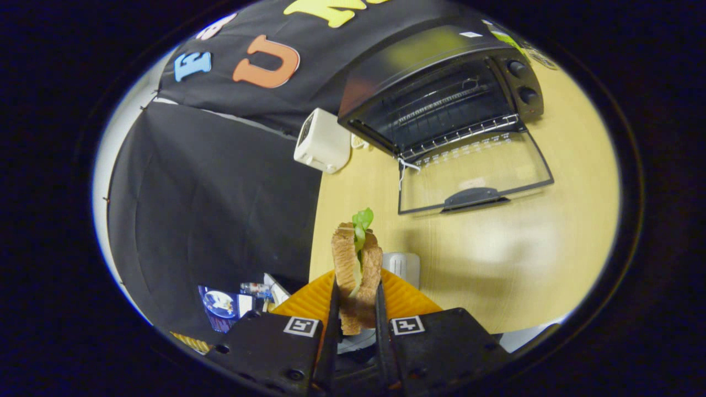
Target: Open the toaster oven, put the food inside, and close the toaster oven door.
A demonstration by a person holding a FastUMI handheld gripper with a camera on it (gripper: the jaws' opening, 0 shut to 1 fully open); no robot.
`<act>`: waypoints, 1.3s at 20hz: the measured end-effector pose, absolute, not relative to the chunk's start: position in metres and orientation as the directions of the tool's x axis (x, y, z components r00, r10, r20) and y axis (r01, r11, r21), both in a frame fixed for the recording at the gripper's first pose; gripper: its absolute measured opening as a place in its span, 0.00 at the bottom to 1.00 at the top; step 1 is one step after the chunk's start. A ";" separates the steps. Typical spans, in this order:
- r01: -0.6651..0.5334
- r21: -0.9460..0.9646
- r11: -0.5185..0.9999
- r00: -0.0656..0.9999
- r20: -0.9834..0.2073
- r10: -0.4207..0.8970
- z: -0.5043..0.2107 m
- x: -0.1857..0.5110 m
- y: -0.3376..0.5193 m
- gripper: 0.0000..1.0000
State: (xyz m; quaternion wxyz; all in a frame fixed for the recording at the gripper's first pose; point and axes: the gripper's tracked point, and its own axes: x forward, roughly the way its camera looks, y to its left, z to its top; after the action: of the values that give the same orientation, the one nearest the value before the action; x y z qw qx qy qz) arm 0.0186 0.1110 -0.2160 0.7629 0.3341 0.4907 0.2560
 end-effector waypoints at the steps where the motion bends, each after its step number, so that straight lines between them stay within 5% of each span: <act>1: -0.040 0.773 0.633 0.422 -0.561 0.712 -0.215 0.029 0.104 0.35; 11: 0.176 0.907 0.383 0.675 -0.395 0.624 -0.240 0.134 0.073 0.34; 26: 0.171 0.967 0.189 0.887 -0.235 0.398 -0.286 0.249 0.058 0.34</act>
State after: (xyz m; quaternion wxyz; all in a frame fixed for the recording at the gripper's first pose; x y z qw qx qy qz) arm 0.2494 0.0576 -0.2862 0.7374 0.6323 0.2250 0.0768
